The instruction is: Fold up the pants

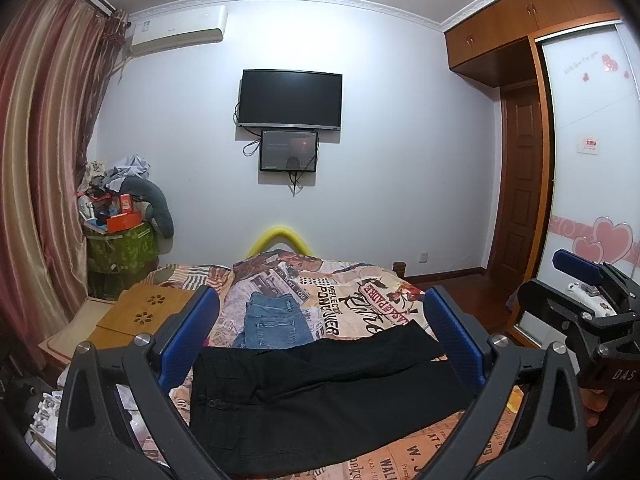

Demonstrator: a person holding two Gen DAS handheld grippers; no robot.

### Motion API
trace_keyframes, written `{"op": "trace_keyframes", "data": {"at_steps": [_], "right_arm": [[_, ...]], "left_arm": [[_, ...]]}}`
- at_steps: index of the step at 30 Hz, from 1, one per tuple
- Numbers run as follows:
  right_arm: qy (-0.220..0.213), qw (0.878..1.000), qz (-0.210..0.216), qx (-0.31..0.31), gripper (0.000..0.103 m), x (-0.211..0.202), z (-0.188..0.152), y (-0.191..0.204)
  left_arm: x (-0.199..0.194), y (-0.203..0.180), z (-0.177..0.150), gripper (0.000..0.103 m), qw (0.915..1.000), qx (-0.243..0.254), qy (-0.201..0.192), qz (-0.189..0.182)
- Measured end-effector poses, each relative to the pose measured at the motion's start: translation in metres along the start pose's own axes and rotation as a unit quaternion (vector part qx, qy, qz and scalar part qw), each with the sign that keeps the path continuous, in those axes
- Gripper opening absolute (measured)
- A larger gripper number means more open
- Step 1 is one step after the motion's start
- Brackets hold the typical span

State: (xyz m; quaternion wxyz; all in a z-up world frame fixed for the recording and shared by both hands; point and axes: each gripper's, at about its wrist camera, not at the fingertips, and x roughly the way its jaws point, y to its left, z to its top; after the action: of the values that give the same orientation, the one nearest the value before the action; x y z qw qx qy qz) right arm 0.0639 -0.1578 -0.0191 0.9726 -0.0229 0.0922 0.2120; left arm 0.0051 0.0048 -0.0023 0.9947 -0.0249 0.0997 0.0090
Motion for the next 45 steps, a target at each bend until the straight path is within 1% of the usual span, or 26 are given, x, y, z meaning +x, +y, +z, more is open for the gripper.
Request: {"op": "trace_keyframes", "data": {"at_steps": [10, 45], "right_arm": [[0.005, 1.000, -0.001, 0.002, 0.103, 0.0061, -0.0001, -0.0013], [0.005, 1.000, -0.002, 0.005, 0.102, 0.0063, -0.0040, -0.0014]], "left_arm": [[0.0053, 0.0033, -0.0008, 0.103, 1.0000, -0.006, 0.006, 0.000], [0.0046, 0.0045, -0.0018, 0.103, 1.0000, -0.004, 0.005, -0.003]]}}
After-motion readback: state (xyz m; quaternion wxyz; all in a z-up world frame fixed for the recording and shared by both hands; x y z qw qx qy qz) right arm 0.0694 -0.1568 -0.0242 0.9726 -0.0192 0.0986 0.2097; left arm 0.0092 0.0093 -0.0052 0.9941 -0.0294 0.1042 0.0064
